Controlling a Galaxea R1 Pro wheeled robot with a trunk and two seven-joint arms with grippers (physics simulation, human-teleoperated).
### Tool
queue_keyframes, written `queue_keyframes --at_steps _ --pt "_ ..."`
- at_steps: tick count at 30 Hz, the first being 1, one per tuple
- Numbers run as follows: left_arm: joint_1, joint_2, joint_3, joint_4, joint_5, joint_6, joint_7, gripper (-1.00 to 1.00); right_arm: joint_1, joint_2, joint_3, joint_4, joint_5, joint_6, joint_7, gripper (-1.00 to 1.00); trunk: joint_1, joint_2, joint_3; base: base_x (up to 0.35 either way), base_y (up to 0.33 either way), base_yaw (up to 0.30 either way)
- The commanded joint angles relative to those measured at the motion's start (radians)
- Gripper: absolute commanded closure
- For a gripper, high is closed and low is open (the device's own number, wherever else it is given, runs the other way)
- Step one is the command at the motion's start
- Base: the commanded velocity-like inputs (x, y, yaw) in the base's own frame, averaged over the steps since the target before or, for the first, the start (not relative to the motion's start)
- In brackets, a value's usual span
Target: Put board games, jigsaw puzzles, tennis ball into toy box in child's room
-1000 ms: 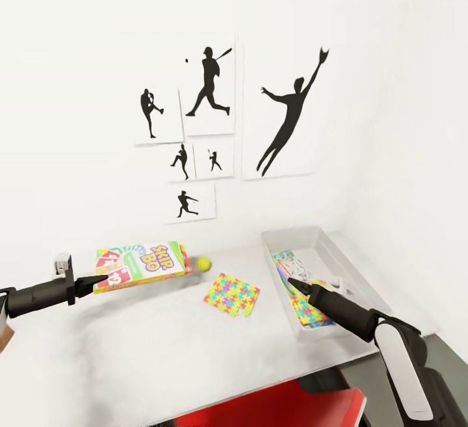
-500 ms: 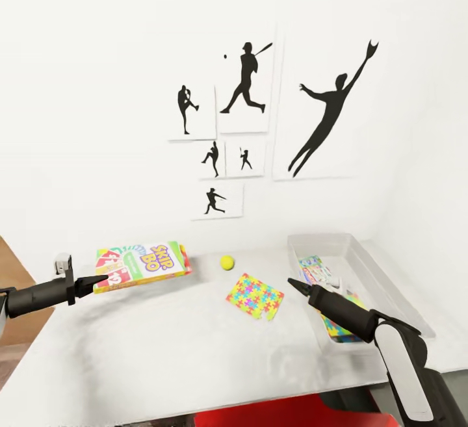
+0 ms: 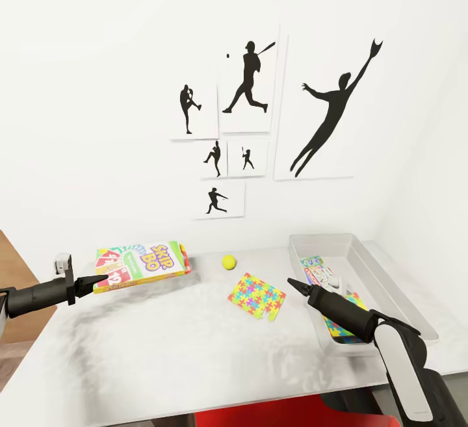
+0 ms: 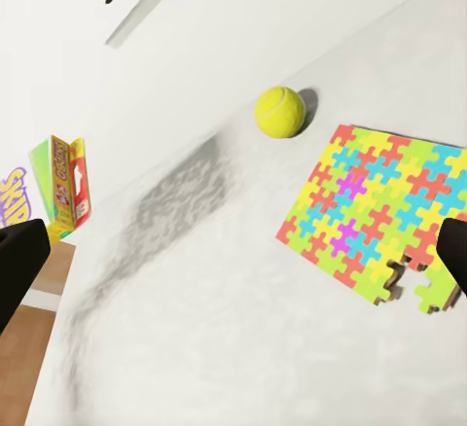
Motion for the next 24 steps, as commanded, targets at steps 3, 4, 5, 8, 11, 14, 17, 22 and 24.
queue_keyframes --at_steps 3,4,5,8,11,14,17,22,24 --pt "-0.001 -0.001 0.003 0.000 -0.010 0.011 -0.009 1.00 -0.001 0.000 -0.002 0.000 0.006 0.005 0.008 -1.00 0.001 -0.002 -0.002 0.000 0.000 0.000" --pt "-0.001 -0.001 0.004 -0.001 -0.010 0.011 -0.009 1.00 0.000 0.000 -0.002 0.000 0.007 0.005 0.008 -1.00 0.001 -0.002 -0.002 0.000 -0.018 0.000" --pt "-0.001 -0.001 0.004 -0.001 -0.010 0.011 -0.009 1.00 0.001 0.000 -0.002 0.000 0.007 0.005 0.008 -1.00 0.001 -0.002 -0.002 0.000 -0.065 0.000" --pt "-0.001 -0.001 0.004 0.000 -0.010 0.011 -0.009 1.00 0.001 0.000 -0.002 0.000 0.006 0.005 0.008 -1.00 0.001 -0.002 -0.002 0.000 -0.184 0.000" --pt "-0.001 -0.001 0.004 0.000 -0.010 0.011 -0.009 1.00 0.001 -0.001 -0.002 0.000 0.006 0.005 0.008 -1.00 0.001 -0.002 -0.002 0.000 -0.186 0.000" --pt "-0.001 -0.001 0.004 0.000 -0.010 0.011 -0.009 1.00 0.001 -0.002 -0.002 0.000 0.006 0.005 0.008 -1.00 0.001 -0.002 -0.002 0.000 -0.043 0.000" --pt "-0.001 -0.001 0.004 -0.001 -0.010 0.011 -0.009 1.00 0.001 -0.001 -0.002 0.000 0.006 0.005 0.008 -1.00 0.001 -0.002 -0.002 0.000 -0.011 0.000" --pt "-0.001 0.000 0.006 0.000 -0.010 0.010 -0.009 1.00 0.001 0.000 -0.002 0.001 0.006 0.004 0.008 -1.00 0.001 -0.002 -0.002 0.003 -0.002 -0.001" --pt "-0.001 0.000 0.006 0.000 -0.010 0.010 -0.009 1.00 0.001 0.000 -0.002 0.000 0.006 0.005 0.008 -1.00 0.001 -0.002 -0.002 0.066 0.008 -0.046"
